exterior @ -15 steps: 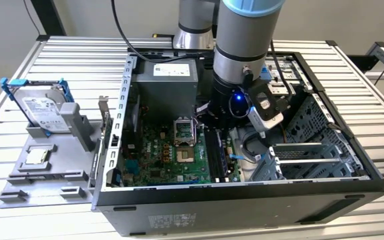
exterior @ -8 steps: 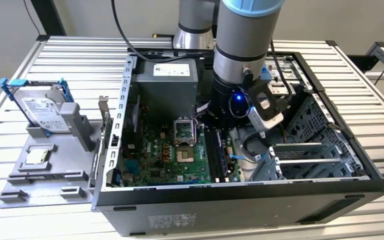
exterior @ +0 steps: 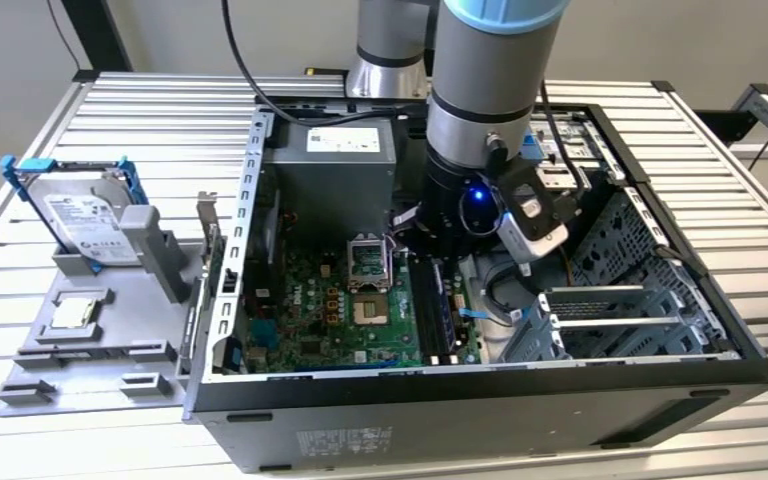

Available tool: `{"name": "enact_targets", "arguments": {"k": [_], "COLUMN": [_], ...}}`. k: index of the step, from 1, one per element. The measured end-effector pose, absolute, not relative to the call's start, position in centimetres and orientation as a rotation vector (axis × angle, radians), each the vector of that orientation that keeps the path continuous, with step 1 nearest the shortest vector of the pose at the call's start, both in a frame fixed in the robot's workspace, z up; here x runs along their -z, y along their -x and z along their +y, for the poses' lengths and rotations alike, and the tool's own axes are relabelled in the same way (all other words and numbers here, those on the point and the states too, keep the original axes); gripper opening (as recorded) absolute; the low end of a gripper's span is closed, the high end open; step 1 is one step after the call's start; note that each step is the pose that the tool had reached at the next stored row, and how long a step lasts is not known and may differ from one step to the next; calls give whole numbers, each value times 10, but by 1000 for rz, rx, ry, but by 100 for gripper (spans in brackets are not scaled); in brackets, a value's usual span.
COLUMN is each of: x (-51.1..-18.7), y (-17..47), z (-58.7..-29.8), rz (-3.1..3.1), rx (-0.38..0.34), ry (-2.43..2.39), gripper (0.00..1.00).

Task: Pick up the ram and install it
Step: 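Press down the ram until it locks into place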

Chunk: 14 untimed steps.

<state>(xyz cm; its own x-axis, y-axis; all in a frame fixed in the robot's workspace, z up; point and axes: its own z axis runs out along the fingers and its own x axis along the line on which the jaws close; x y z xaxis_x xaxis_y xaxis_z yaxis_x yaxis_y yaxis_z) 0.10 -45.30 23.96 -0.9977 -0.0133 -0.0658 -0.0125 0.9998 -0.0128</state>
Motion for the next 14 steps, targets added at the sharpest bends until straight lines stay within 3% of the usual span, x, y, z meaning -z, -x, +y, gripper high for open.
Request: {"name": "enact_targets", "arguments": {"k": [14], "x": [-240], "y": [-1], "z": [-453], "rz": [3065], "rx": [5], "ry": [243], "gripper": [0]}}
